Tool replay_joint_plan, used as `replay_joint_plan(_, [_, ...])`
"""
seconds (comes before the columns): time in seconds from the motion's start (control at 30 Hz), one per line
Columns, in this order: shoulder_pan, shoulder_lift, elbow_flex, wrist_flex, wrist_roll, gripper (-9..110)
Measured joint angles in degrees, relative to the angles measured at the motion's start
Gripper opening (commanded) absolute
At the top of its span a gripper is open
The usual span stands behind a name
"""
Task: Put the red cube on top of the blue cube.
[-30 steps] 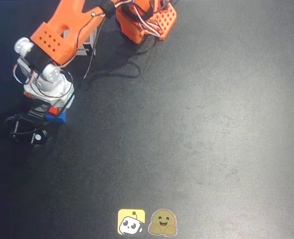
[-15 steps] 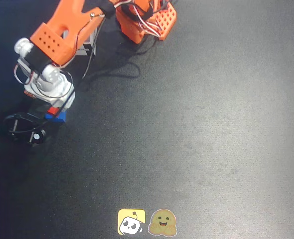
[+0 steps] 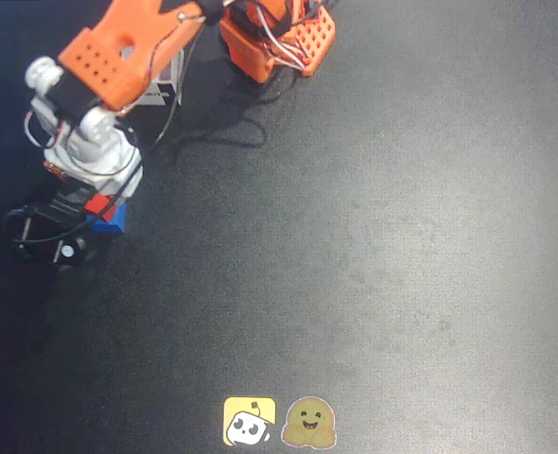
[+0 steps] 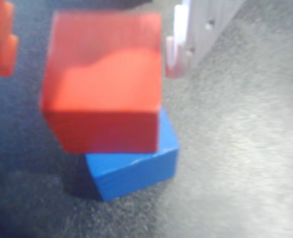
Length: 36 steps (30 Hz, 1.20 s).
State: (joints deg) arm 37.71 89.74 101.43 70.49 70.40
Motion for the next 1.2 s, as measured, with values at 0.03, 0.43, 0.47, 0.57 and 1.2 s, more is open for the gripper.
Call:
replay_joint_plan(0.03, [-0.35,0.88,0.0,0.0,0.0,24])
replay_joint_plan(0.43, [-4.39,21.18,1.67,3.78,-2.11,0])
replay_joint_plan(0.47, [-5.36,23.47,2.99,4.04,-1.93,0])
replay_joint_plan(0.57, [-9.14,30.32,7.91,4.66,0.44,0])
replay_joint_plan(1.2, [-31.64,78.66,52.91,-5.8,4.39,0])
